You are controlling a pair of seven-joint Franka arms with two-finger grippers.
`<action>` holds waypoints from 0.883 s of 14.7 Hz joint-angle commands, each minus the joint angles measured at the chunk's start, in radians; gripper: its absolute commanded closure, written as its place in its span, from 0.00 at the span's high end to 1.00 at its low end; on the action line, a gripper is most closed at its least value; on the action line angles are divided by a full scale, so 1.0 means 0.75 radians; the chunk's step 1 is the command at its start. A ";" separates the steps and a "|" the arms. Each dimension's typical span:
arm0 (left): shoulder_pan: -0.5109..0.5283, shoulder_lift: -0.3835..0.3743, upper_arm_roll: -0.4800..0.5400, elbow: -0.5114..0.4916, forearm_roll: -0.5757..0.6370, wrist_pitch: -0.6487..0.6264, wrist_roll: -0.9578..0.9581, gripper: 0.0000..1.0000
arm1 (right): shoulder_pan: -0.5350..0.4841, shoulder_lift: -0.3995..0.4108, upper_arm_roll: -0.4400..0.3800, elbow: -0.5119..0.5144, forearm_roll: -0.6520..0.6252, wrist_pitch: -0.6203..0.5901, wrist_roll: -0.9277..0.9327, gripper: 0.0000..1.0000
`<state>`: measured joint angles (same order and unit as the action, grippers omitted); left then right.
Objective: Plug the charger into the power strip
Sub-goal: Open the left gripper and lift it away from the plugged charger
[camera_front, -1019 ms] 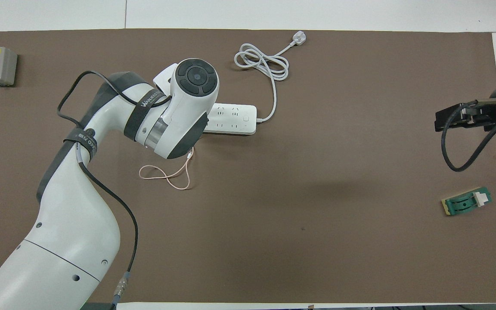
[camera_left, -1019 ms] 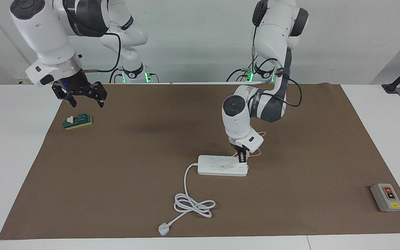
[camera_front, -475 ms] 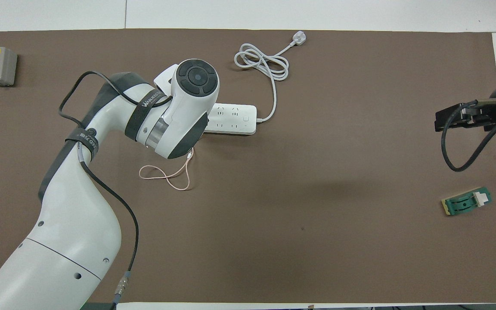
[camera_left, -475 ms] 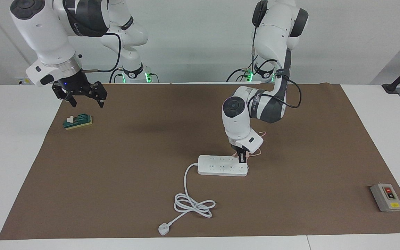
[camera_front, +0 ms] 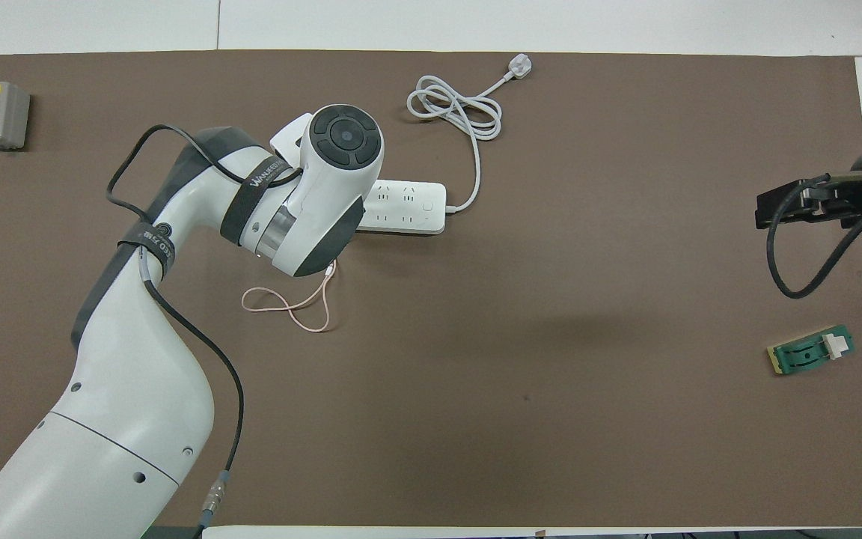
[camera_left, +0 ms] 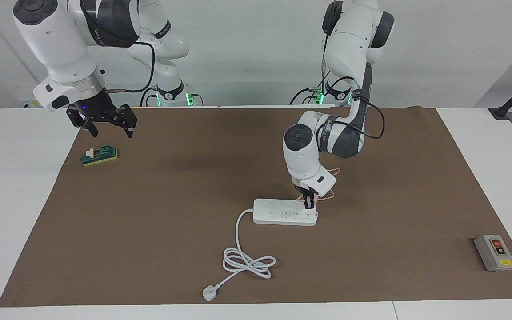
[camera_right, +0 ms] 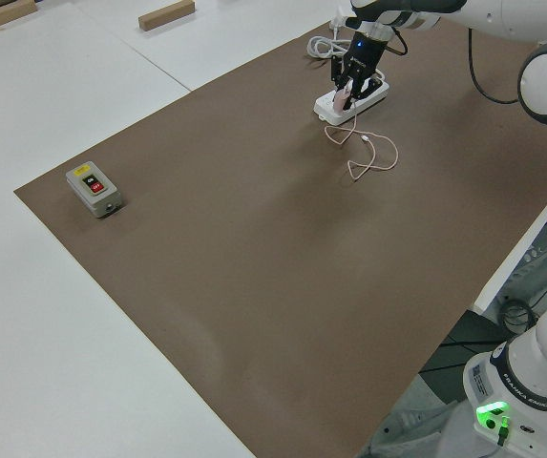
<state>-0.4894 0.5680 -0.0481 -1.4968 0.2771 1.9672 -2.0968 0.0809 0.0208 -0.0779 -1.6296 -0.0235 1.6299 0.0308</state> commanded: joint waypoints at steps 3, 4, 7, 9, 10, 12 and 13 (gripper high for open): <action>-0.012 0.048 0.007 0.053 -0.020 0.007 -0.014 0.00 | -0.018 -0.017 0.012 -0.008 0.023 -0.013 -0.014 1.00; -0.012 0.048 0.007 0.053 -0.020 0.007 -0.012 0.00 | -0.018 -0.015 0.012 -0.008 0.023 -0.013 -0.014 1.00; -0.012 0.048 0.007 0.053 -0.020 0.007 -0.008 0.00 | -0.018 -0.015 0.012 -0.008 0.023 -0.013 -0.014 1.00; -0.012 0.061 0.007 0.055 -0.020 0.009 -0.006 0.00 | -0.018 -0.015 0.012 -0.008 0.021 -0.013 -0.014 1.00; -0.012 0.063 0.007 0.055 -0.020 0.009 -0.002 0.00 | -0.018 -0.015 0.012 -0.008 0.023 -0.013 -0.014 1.00; -0.012 0.077 0.007 0.071 -0.018 0.011 0.000 0.00 | -0.018 -0.015 0.012 -0.008 0.023 -0.013 -0.014 1.00; -0.012 0.103 0.007 0.083 -0.018 0.011 -0.002 0.00 | -0.018 -0.015 0.012 -0.008 0.023 -0.013 -0.014 1.00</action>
<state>-0.4896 0.5727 -0.0480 -1.4910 0.2771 1.9646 -2.0972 0.0809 0.0208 -0.0779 -1.6296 -0.0235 1.6299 0.0308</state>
